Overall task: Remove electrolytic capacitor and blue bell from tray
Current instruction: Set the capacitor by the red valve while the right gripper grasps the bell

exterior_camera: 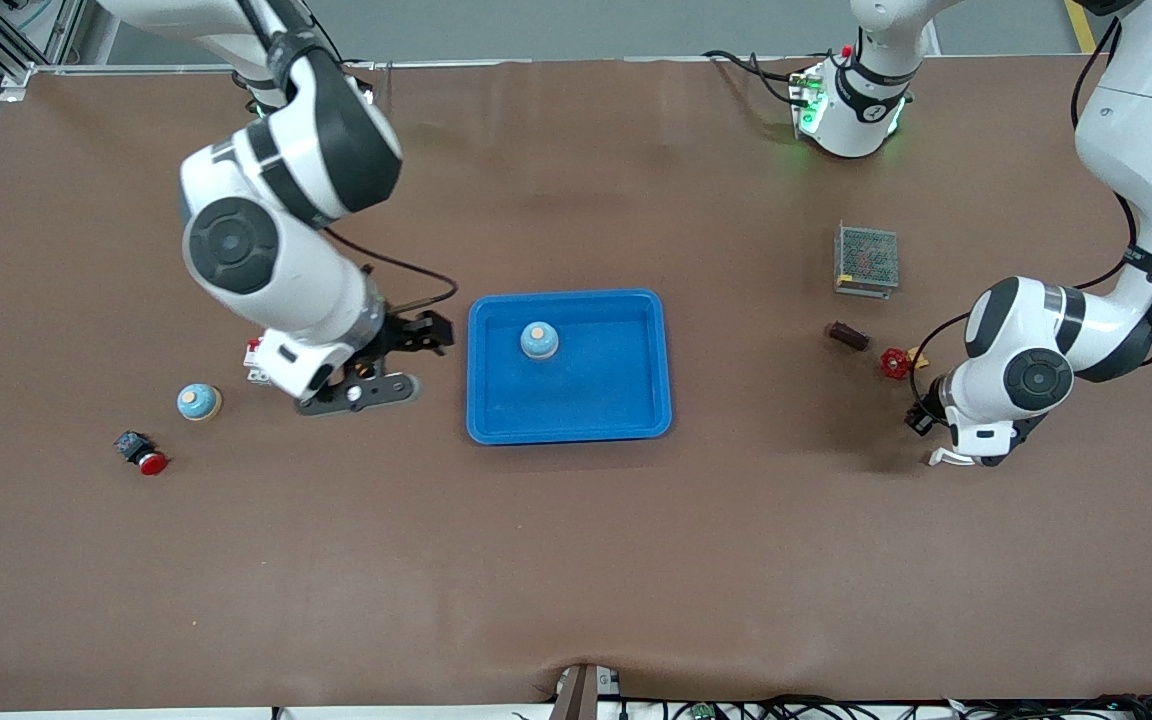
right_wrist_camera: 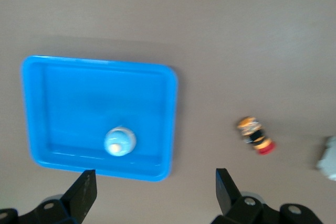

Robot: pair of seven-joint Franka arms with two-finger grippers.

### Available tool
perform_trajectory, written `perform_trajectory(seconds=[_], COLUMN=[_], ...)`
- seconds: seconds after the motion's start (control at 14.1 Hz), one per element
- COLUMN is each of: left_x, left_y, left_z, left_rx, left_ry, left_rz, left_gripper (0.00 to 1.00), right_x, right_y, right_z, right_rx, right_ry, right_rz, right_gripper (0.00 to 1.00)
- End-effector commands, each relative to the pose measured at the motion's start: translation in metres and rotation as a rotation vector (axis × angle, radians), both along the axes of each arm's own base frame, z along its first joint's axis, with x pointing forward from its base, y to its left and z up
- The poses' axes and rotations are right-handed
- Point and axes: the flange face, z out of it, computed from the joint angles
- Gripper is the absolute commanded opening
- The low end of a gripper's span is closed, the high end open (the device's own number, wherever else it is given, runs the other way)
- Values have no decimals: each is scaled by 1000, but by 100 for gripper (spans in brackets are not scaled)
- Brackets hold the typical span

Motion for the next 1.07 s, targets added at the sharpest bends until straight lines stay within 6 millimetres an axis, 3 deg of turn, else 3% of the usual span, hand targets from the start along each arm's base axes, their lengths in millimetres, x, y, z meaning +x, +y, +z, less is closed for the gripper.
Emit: perform_trajectory(seconds=[0.0, 0.14, 0.28, 0.5, 0.71, 1.0], left_x=[17, 29, 40, 55, 64, 62], left_y=[-16, -33, -53, -66, -72, -85], left_z=[29, 49, 73, 122, 168, 233], left_rx=[8, -3, -17, -14, -3, 28], left_ry=[-60, -94, -121, -154, -149, -146], left_rz=[-36, -56, -87, -206, -319, -402], left_gripper=[100, 100, 100, 100, 100, 100], right_x=[-11, -25, -39, -65, -88, -114], right_y=[34, 57, 78, 107, 127, 136], right_z=[-4, -11, -30, -57, -85, -130], right_rx=[31, 18, 3, 2, 3, 1], right_ry=[-2, 6, 12, 0, -13, -38], right_rz=[-49, -79, -105, -126, -137, -123], right_gripper=[100, 100, 100, 100, 100, 100])
